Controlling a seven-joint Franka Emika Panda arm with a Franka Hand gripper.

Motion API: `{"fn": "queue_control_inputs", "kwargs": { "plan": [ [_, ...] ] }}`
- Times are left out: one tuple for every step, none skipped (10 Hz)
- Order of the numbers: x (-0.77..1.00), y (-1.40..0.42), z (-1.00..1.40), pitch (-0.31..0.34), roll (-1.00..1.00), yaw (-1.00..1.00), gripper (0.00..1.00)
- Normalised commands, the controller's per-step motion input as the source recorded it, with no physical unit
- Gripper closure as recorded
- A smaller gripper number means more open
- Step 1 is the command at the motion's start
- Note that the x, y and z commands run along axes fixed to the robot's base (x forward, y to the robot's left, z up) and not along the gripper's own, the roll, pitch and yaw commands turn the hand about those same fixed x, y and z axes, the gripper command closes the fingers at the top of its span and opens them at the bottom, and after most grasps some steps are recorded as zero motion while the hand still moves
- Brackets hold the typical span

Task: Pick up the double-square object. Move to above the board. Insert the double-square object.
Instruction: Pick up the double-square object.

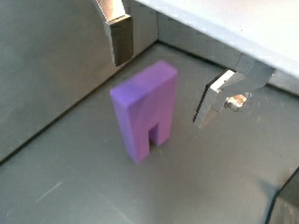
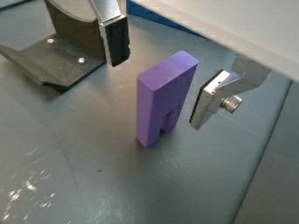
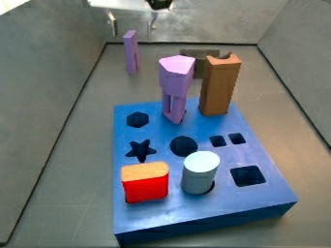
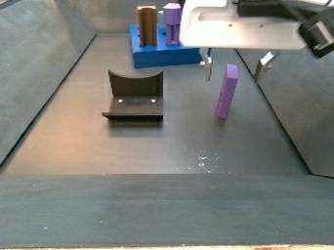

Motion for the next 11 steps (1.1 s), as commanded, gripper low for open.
{"fn": "queue_control_inputs", "kwargs": {
  "plan": [
    [0.0,-0.19,-0.26,0.0,-0.03,0.0,0.0],
    [0.0,-0.09,-0.2,0.0,-0.01,0.0,0.0],
    [-0.01,0.0,-0.18,0.0,0.0,0.0,0.0],
    [-0.01,0.0,-0.1,0.0,0.0,0.0,0.0],
    [-0.11,0.0,-0.07,0.0,0.0,0.0,0.0],
    [0.0,0.0,-0.01,-0.129,-0.01,0.04,0.0],
    [-0.05,0.0,-0.05,-0.14,-0.05,0.01,0.0],
    [-0.07,0.0,-0.01,-0.16,-0.02,0.01,0.0],
    [-0.06,0.0,-0.07,-0.197,-0.05,0.01,0.0],
    [0.0,0.0,0.0,0.0,0.0,0.0,0.0],
    [0.0,0.0,0.0,0.0,0.0,0.0,1.0]
  ]
}}
